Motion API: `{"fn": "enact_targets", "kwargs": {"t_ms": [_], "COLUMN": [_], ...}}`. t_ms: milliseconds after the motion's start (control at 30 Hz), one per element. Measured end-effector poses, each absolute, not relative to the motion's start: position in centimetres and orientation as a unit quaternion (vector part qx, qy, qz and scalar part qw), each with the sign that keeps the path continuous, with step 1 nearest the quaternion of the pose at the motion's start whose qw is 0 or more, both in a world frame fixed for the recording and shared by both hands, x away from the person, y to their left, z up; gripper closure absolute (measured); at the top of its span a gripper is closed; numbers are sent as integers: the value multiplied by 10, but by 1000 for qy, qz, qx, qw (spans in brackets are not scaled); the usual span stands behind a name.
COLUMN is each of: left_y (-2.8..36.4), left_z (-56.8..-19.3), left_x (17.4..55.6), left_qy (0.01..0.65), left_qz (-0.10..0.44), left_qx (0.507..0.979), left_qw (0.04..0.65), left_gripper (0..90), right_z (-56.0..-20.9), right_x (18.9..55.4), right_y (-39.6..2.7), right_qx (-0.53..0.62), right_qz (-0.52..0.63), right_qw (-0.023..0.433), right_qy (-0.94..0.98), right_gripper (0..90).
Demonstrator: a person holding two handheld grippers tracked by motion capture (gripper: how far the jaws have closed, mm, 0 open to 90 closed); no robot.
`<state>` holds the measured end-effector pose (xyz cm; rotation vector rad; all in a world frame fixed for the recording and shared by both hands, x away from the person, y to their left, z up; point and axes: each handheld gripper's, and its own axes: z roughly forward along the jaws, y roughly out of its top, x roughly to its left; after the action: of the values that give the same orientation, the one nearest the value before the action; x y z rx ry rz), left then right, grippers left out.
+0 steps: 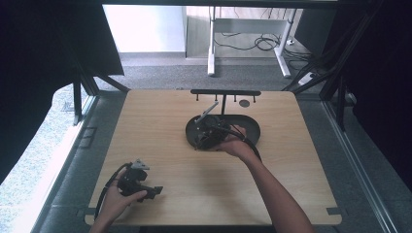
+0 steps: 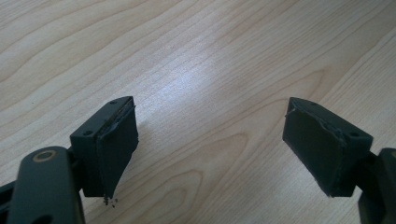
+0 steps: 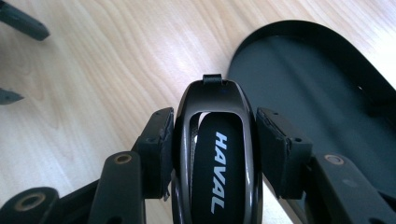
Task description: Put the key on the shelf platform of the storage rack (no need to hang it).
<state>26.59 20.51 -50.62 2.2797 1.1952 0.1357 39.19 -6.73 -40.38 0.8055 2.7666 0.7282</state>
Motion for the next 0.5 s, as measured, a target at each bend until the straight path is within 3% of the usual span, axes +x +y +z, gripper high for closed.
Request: {"fn": "enact_targets", "kwargs": {"t_ms": [500], "left_y": [207], "left_z": [-506], "left_x": [266], "left_qy": [446], "left_qz": [50], "left_qx": [849], "left_qw": [278], "left_gripper": [182], "right_z": [-413], "right_x": [422], "right_y": [-83], "right_qx": [307], "right_qz": [233], "right_qw": [92], "right_qy": [918], "right_gripper": [489]}}
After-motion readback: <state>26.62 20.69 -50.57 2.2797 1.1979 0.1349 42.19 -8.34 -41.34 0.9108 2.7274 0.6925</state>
